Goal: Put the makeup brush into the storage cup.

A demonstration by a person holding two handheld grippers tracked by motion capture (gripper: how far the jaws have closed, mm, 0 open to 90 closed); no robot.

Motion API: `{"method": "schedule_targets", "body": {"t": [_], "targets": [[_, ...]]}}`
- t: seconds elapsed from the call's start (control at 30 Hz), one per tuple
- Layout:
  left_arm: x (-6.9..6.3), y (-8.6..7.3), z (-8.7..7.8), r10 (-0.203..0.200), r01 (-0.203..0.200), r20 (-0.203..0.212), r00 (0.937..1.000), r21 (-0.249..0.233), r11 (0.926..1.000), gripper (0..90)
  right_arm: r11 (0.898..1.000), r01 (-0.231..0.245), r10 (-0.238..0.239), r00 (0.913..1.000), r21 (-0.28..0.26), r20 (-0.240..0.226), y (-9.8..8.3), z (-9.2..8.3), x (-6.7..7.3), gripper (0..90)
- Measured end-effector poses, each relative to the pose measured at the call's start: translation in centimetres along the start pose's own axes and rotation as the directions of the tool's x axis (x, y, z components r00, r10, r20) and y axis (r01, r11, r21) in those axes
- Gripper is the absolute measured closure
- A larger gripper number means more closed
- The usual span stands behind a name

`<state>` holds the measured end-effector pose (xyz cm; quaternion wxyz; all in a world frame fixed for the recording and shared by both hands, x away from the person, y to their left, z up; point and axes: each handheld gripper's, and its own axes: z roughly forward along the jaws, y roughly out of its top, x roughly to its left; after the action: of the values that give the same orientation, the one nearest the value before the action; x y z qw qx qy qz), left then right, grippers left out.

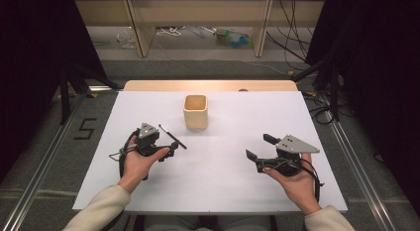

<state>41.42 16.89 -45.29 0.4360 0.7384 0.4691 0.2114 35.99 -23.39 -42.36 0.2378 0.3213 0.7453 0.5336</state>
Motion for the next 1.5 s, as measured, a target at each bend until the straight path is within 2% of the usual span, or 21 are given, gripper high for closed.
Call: {"method": "schedule_targets", "body": {"t": [0.13,0.17,0.33,0.4,0.47,0.53,0.57,0.63,0.67,0.7,0.73,0.8,0.9,1.03,1.07,1.13,1.17,1.2,1.4,1.47,1.5], "targets": [[-0.1,0.3,0.7,0.014,-0.014,-0.013,0.9998,0.022,0.9997,16.3,1.0,0.0,0.0,1.0,-0.001,0.0,0.0,0.0,0.1,18.0],[0.1,0.5,0.7,0.039,-0.038,-0.018,0.9991,0.043,0.9983,16.3,1.0,0.0,0.0,1.0,0.006,0.0,0.0,0.0,0.1,18.0],[0.2,1.0,1.4,0.022,-0.021,-0.032,0.9992,0.05,0.9985,16.4,1.0,0.0,0.0,1.0,0.006,-0.001,0.0,0.0,0.0,18.0],[0.5,1.2,1.5,0.05,-0.048,-0.022,0.9985,0.088,0.995,16.3,1.0,-0.007,0.007,1.0,0.013,-0.001,0.0,0.0,0.1,18.0],[0.3,1.3,2.0,0.018,-0.016,-0.029,0.9994,0.075,0.9971,16.4,1.0,-0.017,0.017,0.9998,0.021,-0.004,0.0,0.0,0.1,18.0],[0.6,1.6,2.1,0.063,-0.058,-0.033,0.9975,0.122,0.9908,16.6,1.0,-0.015,0.015,0.9999,0.012,-0.002,-0.1,0.1,0.2,18.0],[0.5,1.7,2.4,0.035,-0.031,-0.039,0.9986,0.1,0.9945,16.7,1.0,0.002,-0.002,1.0,0.006,-0.002,-0.1,0.2,0.1,18.0],[0.6,2.0,2.7,0.044,-0.038,-0.04,0.9982,0.128,0.991,17.0,1.0,0.003,-0.003,1.0,0.008,-0.001,-0.1,0.2,0.1,18.0],[0.6,2.1,3.0,0.031,-0.025,-0.049,0.9983,0.117,0.9928,17.2,1.0,0.003,-0.003,1.0,0.008,-0.001,-0.1,0.2,0.1,18.0],[0.8,2.4,3.0,0.057,-0.05,-0.043,0.9974,0.147,0.9879,17.8,1.0,0.0,0.001,1.0,0.022,-0.008,-0.1,0.1,0.1,18.0],[0.7,2.5,3.3,0.043,-0.035,-0.051,0.9978,0.146,0.9886,17.8,1.0,0.0,0.001,1.0,0.022,-0.008,-0.1,0.1,0.1,18.0],[0.7,2.9,3.7,0.043,-0.031,-0.066,0.9969,0.171,0.9847,18.7,1.0,-0.004,0.004,1.0,0.026,0.004,-0.2,0.2,0.0,18.0],[0.5,3.1,4.5,0.015,0.003,-0.084,0.9964,0.2,0.9798,18.8,1.0,-0.004,0.004,1.0,0.025,0.007,-0.2,0.2,-0.1,18.0],[0.5,3.1,5.6,-0.001,0.029,-0.107,0.9942,0.257,0.9659,19.0,1.0,-0.004,0.004,1.0,0.031,0.002,-0.2,0.2,0.0,18.0],[0.7,3.2,5.7,0.017,0.016,-0.107,0.9941,0.296,0.9549,19.3,1.0,-0.004,0.004,1.0,0.029,0.004,-0.2,0.2,0.0,18.0],[0.7,3.3,6.1,-0.002,0.043,-0.118,0.993,0.347,0.937,19.6,0.999,-0.016,0.016,0.9999,0.044,-0.004,-0.2,0.2,0.0,18.0],[0.8,3.4,6.3,-0.01,0.051,-0.117,0.993,0.352,0.9347,19.7,0.999,-0.002,0.001,1.0,0.035,0.002,-0.2,0.2,0.0,18.0],[0.9,3.6,6.4,-0.002,0.049,-0.126,0.9921,0.37,0.9278,20.1,0.999,-0.002,0.002,1.0,0.036,0.001,-0.2,0.2,0.0,18.0],[1.2,4.3,7.3,-0.034,0.098,-0.16,0.9866,0.413,0.9054,22.9,1.0,-0.008,0.008,1.0,0.022,0.004,-0.3,0.4,-0.1,18.1],[1.3,4.4,7.6,-0.041,0.107,-0.16,0.9862,0.423,0.8996,24.5,1.0,-0.012,0.012,0.9999,0.025,0.002,-0.3,0.4,0.0,18.1],[1.3,4.4,7.7,-0.052,0.119,-0.162,0.9854,0.435,0.8924,24.9,0.998,-0.005,0.004,0.9999,0.057,0.012,-0.2,0.1,-0.1,18.2]]}}
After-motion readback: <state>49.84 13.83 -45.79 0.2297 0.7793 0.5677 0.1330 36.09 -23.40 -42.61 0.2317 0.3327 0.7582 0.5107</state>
